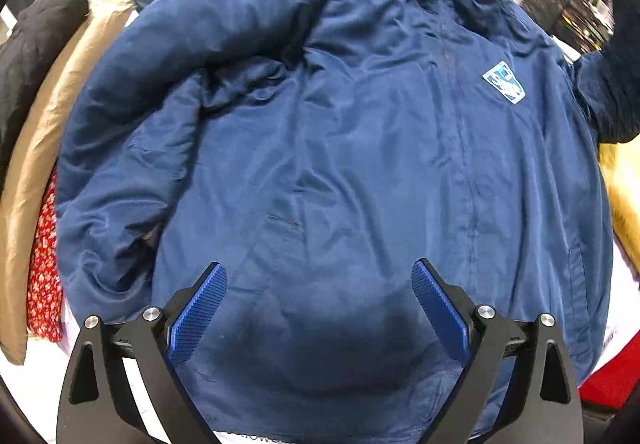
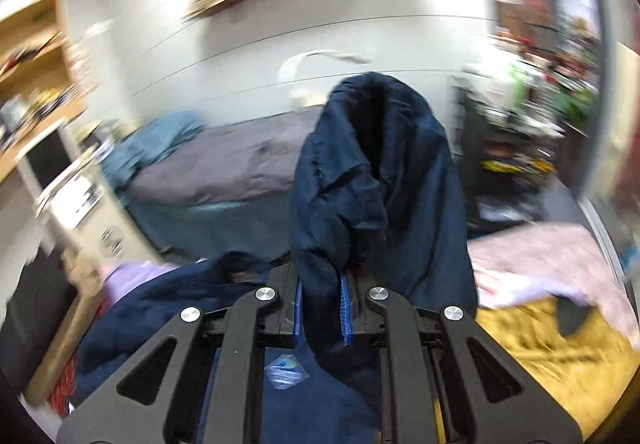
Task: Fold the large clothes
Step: 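Lift the sleeve cuff with the right gripper and fold it across the jacket front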
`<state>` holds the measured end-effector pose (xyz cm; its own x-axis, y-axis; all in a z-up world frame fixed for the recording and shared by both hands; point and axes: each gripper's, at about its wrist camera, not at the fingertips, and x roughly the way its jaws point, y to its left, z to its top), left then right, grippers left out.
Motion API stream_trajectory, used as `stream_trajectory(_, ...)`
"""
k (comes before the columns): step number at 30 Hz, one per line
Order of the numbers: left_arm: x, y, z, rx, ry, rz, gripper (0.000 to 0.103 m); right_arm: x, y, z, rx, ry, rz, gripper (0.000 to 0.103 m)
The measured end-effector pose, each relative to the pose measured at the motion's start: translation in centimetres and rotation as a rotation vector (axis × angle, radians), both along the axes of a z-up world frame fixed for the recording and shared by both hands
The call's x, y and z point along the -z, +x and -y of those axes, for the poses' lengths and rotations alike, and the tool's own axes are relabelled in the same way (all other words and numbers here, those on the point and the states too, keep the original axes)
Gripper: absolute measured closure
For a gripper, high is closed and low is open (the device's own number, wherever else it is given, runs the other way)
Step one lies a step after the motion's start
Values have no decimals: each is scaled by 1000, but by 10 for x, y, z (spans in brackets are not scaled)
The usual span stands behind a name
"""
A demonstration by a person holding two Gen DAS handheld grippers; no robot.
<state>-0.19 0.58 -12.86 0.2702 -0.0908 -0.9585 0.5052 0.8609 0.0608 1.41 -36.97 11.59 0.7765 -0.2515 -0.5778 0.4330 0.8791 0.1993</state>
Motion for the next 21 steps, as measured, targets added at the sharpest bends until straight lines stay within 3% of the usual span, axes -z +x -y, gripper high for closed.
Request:
stream_trajectory(3,1,4,-10,-26,14,10,12,16,46,-46,-137,28,-37,89)
stream_trajectory(4,2,6,-14,-35,19,11,12,16,46,-46,-137,28,-37,89)
stream_trajectory(9,9,13,-38,-91,38,-4,12,66,102,-124,-294,25,-144,89)
stream_trajectory(15,13,22,-57,-132,58,-11,12,147,135,-175,-363,35,-307,89)
stream_trajectory(21,9,33,-63,-155,57,-5,12,195,145,-190,-353,40,-390,89)
